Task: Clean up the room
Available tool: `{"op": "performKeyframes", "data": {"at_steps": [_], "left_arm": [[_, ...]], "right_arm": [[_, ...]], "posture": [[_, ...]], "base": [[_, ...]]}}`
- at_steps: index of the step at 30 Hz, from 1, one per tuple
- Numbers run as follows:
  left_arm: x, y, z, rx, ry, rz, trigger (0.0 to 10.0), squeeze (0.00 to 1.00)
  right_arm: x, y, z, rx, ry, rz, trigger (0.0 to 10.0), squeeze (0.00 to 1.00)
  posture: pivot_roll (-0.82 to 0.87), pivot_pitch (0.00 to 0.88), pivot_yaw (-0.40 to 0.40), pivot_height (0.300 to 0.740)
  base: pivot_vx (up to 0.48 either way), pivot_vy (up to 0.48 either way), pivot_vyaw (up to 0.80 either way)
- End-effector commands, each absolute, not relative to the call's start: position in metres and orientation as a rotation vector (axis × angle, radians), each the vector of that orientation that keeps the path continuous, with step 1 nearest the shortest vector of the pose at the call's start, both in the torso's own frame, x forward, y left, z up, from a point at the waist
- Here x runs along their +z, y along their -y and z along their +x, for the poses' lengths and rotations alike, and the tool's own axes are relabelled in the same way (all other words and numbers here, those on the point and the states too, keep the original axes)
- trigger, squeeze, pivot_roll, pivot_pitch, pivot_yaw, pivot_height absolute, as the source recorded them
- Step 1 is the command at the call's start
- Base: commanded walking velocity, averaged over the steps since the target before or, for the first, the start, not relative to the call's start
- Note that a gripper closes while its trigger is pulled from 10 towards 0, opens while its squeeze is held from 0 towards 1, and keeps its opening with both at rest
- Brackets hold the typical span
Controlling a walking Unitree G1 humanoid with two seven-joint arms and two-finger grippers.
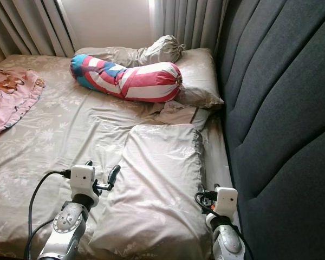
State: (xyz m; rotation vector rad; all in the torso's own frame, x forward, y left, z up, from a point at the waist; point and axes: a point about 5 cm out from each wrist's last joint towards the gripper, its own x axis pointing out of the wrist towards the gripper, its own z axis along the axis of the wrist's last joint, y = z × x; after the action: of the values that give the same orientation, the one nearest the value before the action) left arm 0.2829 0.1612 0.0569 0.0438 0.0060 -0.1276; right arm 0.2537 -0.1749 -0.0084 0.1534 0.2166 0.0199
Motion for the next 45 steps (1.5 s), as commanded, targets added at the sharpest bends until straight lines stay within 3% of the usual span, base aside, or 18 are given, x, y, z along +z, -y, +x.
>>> {"op": "performKeyframes", "data": {"at_steps": [1, 34, 39, 45], "left_arm": [[0.0554, -0.1609, 0.2831, -0.131, -0.021, 0.042, 10.0, 0.0], [0.0528, -0.1601, 0.2822, -0.129, -0.034, 0.044, 10.0, 0.0], [0.0519, -0.1605, 0.2823, -0.128, -0.039, 0.045, 10.0, 0.0], [0.0523, -0.1607, 0.2825, -0.127, -0.038, 0.047, 10.0, 0.0]], "right_arm": [[-0.0061, 0.174, 0.2541, 0.026, -0.198, 0.152, 10.0, 0.0], [-0.0122, 0.1726, 0.2526, 0.043, -0.251, 0.148, 10.0, 0.0], [-0.0119, 0.1733, 0.2525, 0.039, -0.243, 0.153, 10.0, 0.0], [-0.0121, 0.1741, 0.2518, 0.04, -0.241, 0.152, 10.0, 0.0]], "posture": [[-0.11, 0.032, -0.032, 0.695], [-0.11, 0.034, -0.035, 0.67], [-0.11, 0.037, -0.035, 0.637], [-0.11, 0.038, -0.034, 0.637]], "base": [[0.0, 0.0, 0.0], [0.0, 0.0, 0.0], [0.0, 0.0, 0.0], [0.0, 0.0, 0.0]]}}
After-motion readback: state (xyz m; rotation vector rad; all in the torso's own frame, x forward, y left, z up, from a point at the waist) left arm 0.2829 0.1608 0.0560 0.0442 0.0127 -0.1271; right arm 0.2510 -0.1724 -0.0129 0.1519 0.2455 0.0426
